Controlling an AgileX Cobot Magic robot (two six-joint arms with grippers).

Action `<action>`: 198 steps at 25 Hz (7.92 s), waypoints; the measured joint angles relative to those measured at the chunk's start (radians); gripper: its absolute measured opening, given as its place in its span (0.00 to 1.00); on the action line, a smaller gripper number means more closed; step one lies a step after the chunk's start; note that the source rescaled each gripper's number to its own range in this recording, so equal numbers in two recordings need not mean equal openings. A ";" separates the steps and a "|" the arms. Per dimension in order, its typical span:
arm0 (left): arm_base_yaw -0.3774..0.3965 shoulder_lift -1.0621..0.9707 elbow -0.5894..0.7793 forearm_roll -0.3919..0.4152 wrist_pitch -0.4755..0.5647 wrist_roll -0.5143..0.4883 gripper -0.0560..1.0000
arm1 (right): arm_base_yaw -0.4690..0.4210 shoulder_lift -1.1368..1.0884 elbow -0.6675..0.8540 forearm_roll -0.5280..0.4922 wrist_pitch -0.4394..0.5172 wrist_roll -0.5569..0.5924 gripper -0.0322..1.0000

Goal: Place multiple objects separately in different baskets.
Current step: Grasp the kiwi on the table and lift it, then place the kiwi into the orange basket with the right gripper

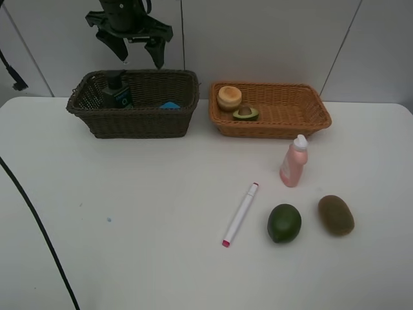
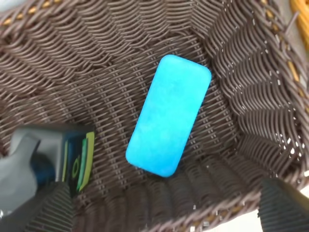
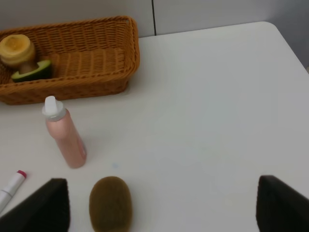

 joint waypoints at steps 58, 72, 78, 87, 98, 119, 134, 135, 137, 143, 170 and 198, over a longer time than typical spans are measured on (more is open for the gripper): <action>0.274 -2.244 1.722 -0.138 -0.129 0.075 0.91 | 0.000 0.000 0.000 0.001 0.000 0.000 0.96; 0.274 -2.244 1.722 -0.137 -0.129 0.075 0.91 | 0.000 0.000 0.000 0.001 0.000 0.000 0.96; 0.274 -2.244 1.722 -0.137 -0.129 0.075 0.91 | 0.000 0.000 0.000 0.001 0.000 0.000 0.96; 0.307 -2.244 1.722 -0.137 -0.129 0.075 0.91 | 0.000 0.000 0.000 0.001 0.000 0.000 0.96; 0.307 -2.244 1.722 -0.137 -0.129 0.075 0.91 | 0.000 0.247 -0.005 0.016 0.000 0.045 0.96; 0.307 -2.245 1.722 -0.137 -0.133 0.075 0.91 | 0.085 1.364 -0.226 0.054 -0.119 -0.018 0.96; 0.307 -2.245 1.722 -0.137 -0.133 0.075 0.91 | 0.092 1.529 -0.226 0.205 -0.278 -0.182 0.96; 0.307 -2.245 1.722 -0.137 -0.133 0.075 0.91 | 0.092 1.539 -0.226 0.206 -0.278 -0.183 0.96; 0.307 -2.245 1.722 -0.137 -0.133 0.075 0.91 | 0.092 1.563 -0.226 0.208 -0.278 -0.187 0.96; 0.307 -2.245 1.722 -0.137 -0.133 0.075 0.91 | 0.093 1.649 -0.226 0.242 -0.324 -0.234 0.96; 0.307 -2.245 1.722 -0.137 -0.133 0.075 0.91 | 0.093 1.812 -0.236 0.257 -0.332 -0.268 0.61; 0.307 -2.245 1.722 -0.137 -0.133 0.075 0.91 | 0.093 2.139 -1.273 0.178 -0.092 -0.208 0.61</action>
